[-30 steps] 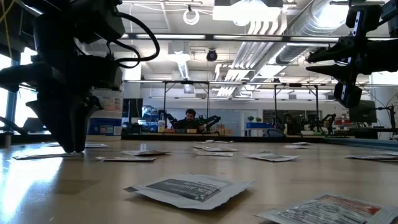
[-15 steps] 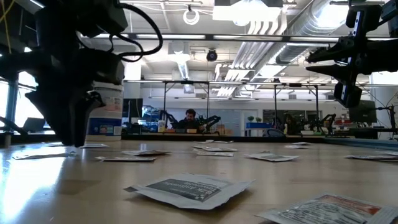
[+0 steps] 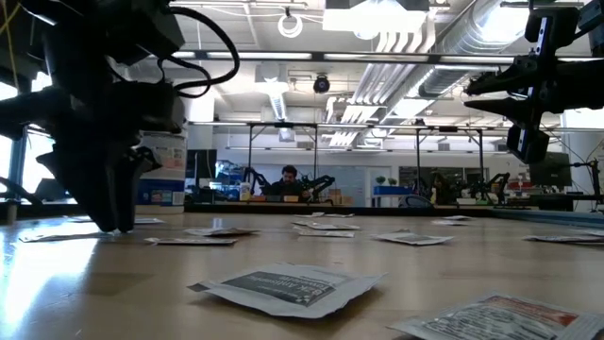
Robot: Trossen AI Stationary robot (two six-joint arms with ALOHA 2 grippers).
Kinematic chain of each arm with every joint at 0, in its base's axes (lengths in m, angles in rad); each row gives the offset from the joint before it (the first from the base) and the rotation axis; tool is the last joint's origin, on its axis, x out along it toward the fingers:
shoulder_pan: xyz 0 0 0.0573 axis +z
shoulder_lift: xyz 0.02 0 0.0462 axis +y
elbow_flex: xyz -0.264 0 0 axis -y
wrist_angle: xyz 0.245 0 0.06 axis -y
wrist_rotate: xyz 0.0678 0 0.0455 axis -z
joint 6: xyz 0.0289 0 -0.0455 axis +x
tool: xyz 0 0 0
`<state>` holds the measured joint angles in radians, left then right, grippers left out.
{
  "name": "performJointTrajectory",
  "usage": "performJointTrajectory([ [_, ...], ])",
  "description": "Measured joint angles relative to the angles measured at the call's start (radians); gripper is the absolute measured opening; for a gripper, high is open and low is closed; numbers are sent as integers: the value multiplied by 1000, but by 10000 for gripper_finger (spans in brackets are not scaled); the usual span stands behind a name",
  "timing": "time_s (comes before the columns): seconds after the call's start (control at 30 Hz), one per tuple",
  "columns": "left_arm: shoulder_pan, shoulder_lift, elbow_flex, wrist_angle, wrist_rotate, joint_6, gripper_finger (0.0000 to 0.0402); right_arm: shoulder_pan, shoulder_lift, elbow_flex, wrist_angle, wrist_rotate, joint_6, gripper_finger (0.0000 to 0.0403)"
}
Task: Pick & Place First Aid Supplies
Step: Put the ointment pack into the left red bin
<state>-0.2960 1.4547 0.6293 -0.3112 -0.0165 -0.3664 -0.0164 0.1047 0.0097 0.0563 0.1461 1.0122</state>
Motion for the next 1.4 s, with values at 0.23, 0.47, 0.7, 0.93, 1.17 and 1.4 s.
performJointTrajectory([
  [0.23,-96,1,-2,-4,-104,-4,129,0,0,0,0,0,0,64],
  [0.47,-104,1,-2,-10,-99,-52,129,0,0,0,0,0,0,64],
  [0.7,-104,1,-1,-37,-122,-83,100,0,0,0,0,0,0,64],
  [0.93,-104,0,0,-57,-139,-136,16,0,0,0,0,0,0,64],
  [1.17,-104,1,-1,-58,-199,-174,5,0,0,0,0,0,0,64],
  [1.4,-104,4,52,-143,-209,-189,1,0,0,0,0,0,0,64],
])
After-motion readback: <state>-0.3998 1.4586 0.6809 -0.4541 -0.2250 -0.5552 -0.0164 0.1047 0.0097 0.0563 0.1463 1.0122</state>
